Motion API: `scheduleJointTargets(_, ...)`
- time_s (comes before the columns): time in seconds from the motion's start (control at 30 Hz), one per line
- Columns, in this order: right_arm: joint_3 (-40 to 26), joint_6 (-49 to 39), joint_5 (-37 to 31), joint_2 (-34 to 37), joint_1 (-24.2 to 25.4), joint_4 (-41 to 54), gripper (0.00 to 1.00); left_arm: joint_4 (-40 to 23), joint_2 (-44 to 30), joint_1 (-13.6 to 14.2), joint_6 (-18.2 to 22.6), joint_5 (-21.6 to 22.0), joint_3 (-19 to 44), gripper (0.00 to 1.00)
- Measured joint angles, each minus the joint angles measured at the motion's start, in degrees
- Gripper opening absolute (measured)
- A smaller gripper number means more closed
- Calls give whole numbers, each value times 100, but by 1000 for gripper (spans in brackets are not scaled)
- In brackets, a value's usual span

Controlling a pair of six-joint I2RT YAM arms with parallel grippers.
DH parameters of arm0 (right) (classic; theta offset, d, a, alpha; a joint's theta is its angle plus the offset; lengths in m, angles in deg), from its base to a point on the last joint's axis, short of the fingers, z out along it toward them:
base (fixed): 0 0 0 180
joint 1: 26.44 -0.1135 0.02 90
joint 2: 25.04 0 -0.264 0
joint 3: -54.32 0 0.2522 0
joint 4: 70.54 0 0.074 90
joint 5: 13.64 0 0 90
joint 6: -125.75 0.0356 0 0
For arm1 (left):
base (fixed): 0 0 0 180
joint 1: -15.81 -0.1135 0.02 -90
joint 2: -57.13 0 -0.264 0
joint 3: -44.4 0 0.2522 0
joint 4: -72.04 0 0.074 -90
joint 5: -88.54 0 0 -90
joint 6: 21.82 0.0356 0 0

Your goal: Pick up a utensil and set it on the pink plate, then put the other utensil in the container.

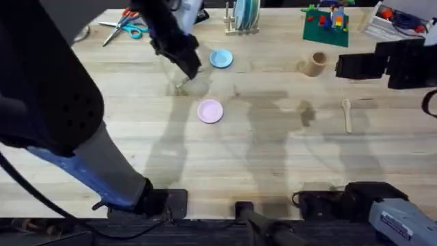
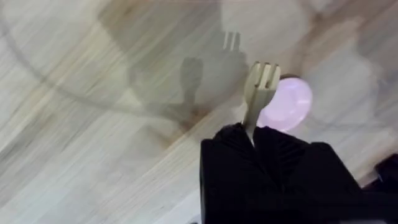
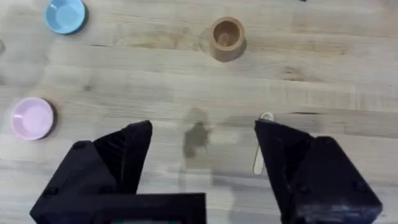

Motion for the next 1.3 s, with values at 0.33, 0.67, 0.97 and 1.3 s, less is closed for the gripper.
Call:
scheduleJointTargets(0.33,0,-1,0,0,0,0,995,-131,0,826,-237,-124,-148,42)
scheduleJointTargets(0.67,0,0,0,0,0,2,995,507,561,1120,-630,-294,-1251,42)
scheduleJointTargets(0.97,0,0,0,0,0,0,995,1399,2134,1120,-1338,-244,-2634,42)
scheduleJointTargets(1.3,0,0,0,-2,0,0,995,1706,2146,1120,-1763,91,-3132,42)
